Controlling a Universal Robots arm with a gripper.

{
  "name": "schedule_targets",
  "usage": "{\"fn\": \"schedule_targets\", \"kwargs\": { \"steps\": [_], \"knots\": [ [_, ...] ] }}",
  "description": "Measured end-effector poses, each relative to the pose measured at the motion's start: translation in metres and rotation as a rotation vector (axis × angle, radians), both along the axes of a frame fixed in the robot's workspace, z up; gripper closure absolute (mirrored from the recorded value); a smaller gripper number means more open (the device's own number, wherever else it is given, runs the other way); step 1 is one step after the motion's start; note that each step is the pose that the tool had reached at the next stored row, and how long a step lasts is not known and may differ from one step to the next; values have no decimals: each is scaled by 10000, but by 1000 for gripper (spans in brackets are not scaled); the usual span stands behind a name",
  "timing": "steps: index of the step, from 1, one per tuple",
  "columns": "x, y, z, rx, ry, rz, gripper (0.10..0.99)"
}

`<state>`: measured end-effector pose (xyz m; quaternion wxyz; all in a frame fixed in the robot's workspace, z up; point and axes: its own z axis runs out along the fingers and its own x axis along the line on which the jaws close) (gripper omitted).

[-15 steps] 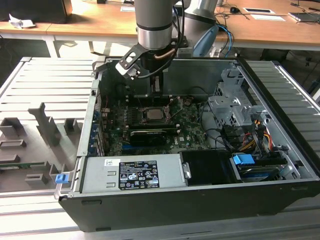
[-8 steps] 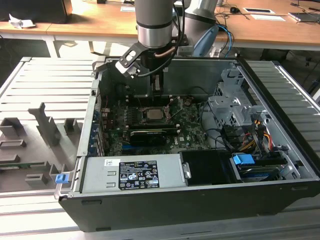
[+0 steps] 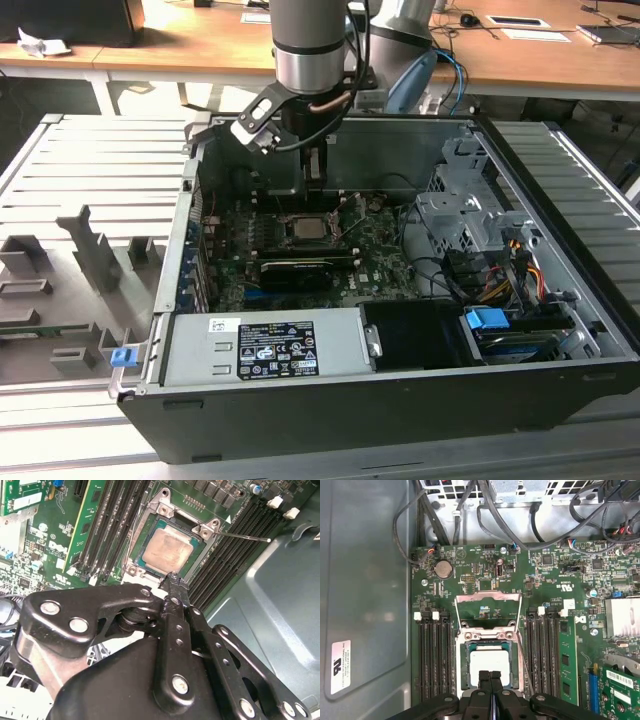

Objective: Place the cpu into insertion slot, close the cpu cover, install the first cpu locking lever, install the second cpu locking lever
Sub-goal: 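Close the cpu cover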

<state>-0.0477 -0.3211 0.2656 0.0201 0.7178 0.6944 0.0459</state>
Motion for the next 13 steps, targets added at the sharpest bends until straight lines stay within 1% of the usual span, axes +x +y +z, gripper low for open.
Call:
{"fn": "schedule_targets", "kwargs": {
  "steps": [10, 13],
  "knots": [
    [0, 2, 13, -1, 1, 0, 980],
    [0, 2, 34, -1, 1, 0, 980]
  ]
}}
